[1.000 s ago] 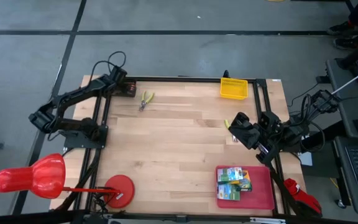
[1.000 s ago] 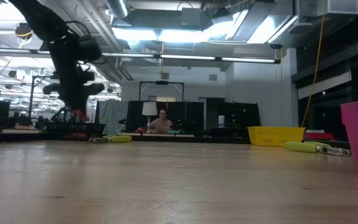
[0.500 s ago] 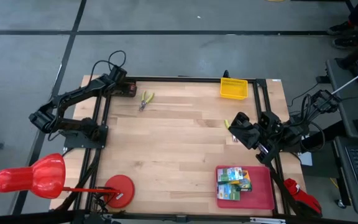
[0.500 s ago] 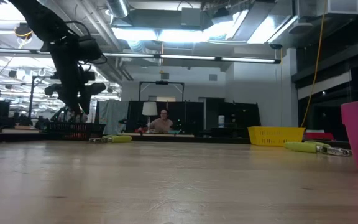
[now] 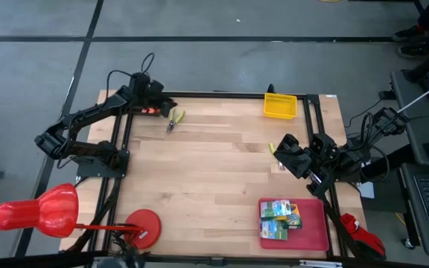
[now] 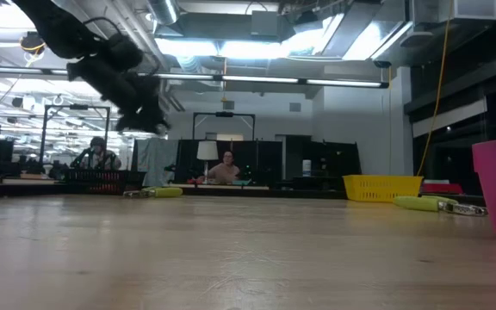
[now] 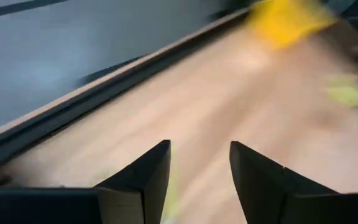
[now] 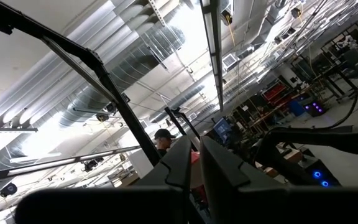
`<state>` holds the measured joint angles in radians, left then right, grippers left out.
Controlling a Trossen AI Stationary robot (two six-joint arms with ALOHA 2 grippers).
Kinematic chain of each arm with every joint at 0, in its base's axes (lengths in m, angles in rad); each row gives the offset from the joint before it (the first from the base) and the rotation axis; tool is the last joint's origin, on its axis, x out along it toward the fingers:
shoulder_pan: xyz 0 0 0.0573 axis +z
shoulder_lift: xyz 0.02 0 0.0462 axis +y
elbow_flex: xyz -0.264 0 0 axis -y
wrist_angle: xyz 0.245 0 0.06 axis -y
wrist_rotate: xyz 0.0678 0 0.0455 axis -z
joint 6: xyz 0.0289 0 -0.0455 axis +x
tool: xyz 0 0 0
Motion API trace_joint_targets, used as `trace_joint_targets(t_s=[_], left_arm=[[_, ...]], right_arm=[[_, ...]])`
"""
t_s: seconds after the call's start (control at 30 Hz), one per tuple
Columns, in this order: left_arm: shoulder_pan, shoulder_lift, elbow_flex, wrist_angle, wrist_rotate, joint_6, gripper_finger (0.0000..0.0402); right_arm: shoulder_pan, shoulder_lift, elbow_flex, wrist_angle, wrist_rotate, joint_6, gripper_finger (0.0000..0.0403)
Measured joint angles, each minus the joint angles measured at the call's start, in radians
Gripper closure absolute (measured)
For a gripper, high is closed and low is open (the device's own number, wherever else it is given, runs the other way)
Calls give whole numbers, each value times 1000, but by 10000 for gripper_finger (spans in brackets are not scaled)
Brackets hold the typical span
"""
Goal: Pick & Place School Supplies
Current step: Put the green puncher into the yellow bin
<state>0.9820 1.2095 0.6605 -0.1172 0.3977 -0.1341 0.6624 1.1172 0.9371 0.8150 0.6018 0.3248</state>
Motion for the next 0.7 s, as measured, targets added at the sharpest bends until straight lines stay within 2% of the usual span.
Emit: trace_joint_targets(t_s=[0.07,0.1,0.17,0.3,0.4,0.47,0.57,0.7], left_arm=[[-19,0,0,80,136,-30,244],[-32,0,0,120,172,-63,245],[-61,0,0,206,175,-144,248],[-109,0,0,314,49,-257,246],[-155,0,0,202,-137,-221,243],[-194,0,0,111,-223,-171,242],[-263,8,0,26,-266,-112,242],[-341,9,0,2,-301,-39,240]], right_arm=[[0,0,0,0,0,-4,364],[0,0,0,0,0,-8,364],[0,0,0,0,0,-17,364],[-2,0,0,0,-5,-19,364],[-5,0,0,0,-15,-19,364],[-5,0,0,0,-15,-19,364],[-6,0,0,0,-15,-19,364],[-12,0,0,0,-17,-19,364]])
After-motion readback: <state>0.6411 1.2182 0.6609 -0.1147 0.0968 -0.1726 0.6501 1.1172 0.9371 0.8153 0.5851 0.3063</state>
